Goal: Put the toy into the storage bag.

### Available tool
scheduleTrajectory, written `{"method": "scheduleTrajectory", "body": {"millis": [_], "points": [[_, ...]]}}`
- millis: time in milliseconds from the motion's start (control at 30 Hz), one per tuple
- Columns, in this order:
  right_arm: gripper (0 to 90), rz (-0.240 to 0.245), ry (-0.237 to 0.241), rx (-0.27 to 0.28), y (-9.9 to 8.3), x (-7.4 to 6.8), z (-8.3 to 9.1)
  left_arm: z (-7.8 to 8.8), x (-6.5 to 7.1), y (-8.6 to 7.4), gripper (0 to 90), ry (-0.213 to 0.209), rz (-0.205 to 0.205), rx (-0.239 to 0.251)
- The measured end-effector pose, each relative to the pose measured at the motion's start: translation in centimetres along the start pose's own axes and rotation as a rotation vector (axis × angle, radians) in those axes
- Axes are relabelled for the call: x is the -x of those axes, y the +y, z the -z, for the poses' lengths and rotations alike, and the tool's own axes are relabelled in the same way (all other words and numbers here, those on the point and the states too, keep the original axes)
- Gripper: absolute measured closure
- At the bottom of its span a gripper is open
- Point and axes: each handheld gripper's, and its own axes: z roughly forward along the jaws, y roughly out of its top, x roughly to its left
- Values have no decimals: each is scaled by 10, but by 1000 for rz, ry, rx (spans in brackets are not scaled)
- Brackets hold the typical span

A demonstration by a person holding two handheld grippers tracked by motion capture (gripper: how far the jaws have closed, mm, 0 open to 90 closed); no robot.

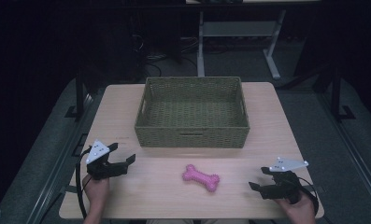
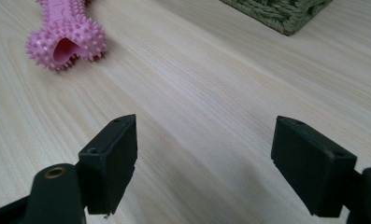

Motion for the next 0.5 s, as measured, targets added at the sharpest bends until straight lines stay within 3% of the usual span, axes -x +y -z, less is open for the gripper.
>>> {"method": "scheduleTrajectory", "body": {"millis": [167,200,500], "points": [[224,0,2,-9,4,-4,-1,-2,0,0,136,-15,3,-2],[223,23,-2,-8,7,-7,-1,-2,1,0,136,-15,-4,1],[215,81,30,-41,23,-19,-10,-2,1,0,136,-13,-4,-3]]}}
